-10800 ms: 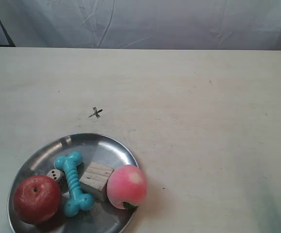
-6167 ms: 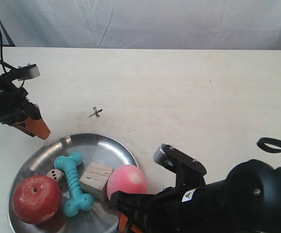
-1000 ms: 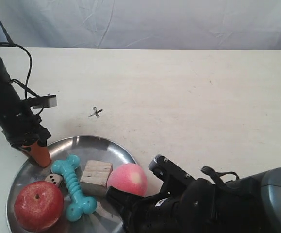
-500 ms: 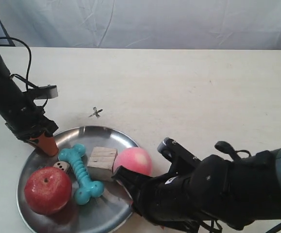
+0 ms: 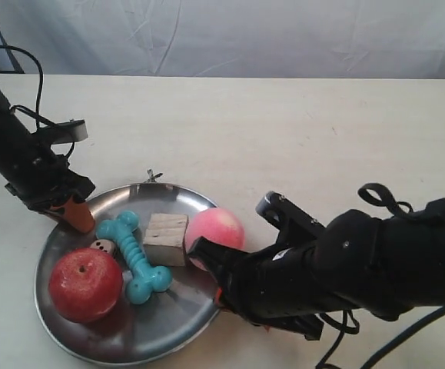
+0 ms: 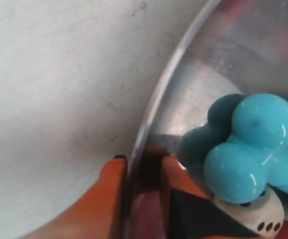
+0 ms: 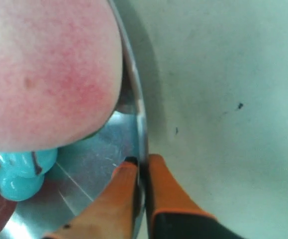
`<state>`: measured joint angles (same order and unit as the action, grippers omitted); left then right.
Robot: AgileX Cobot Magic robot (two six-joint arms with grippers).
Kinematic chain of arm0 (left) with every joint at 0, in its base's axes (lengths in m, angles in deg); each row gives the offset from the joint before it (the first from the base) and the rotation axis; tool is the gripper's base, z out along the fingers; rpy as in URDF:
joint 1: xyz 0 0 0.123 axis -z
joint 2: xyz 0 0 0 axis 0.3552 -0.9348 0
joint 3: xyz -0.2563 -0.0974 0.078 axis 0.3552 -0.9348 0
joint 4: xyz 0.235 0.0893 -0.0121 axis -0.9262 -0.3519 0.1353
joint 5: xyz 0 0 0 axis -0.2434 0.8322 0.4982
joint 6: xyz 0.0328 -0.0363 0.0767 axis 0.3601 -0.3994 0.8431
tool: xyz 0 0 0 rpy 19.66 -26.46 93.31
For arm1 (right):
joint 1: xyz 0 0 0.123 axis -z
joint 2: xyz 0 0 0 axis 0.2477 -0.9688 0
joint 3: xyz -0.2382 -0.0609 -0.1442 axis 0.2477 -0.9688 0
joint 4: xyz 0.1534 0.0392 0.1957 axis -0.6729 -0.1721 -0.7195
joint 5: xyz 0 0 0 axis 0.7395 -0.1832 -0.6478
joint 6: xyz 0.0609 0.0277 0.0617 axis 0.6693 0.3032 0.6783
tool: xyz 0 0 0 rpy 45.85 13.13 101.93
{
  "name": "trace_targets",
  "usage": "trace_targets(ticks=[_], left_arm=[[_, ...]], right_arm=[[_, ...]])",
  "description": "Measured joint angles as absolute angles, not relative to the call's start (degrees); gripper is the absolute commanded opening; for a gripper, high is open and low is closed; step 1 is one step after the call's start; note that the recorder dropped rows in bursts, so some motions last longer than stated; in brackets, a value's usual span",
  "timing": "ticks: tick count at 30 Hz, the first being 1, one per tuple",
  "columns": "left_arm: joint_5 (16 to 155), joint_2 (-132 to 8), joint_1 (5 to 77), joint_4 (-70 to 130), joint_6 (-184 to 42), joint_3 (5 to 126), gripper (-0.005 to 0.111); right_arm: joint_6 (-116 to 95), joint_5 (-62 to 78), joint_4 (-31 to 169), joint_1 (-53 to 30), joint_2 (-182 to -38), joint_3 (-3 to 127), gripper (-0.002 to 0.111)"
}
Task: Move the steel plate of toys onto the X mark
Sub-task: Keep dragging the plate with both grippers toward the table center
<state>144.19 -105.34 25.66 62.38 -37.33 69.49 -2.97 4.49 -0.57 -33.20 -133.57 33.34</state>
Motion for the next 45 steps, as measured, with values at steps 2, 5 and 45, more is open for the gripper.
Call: trace_targets(ticks=[2,5,45], left_arm=[[144.2,-105.3,25.6,61.1,-38.7,69.7,0.000],[145.3,-105.1,25.5,60.1,-40.7,71.5,0.000],[149.1,-109.7,25.0,50.4,-50.1,87.6,0.000]], right_arm=[[-2.9,2.4,2.0,-31.8,-133.6,34.6,-0.001],[-2.8,0.6,4.2,-29.2,-133.6,35.6,-0.001],[-3.7,-3.8,15.8,-18.6,-144.2,52.4,-0.001]])
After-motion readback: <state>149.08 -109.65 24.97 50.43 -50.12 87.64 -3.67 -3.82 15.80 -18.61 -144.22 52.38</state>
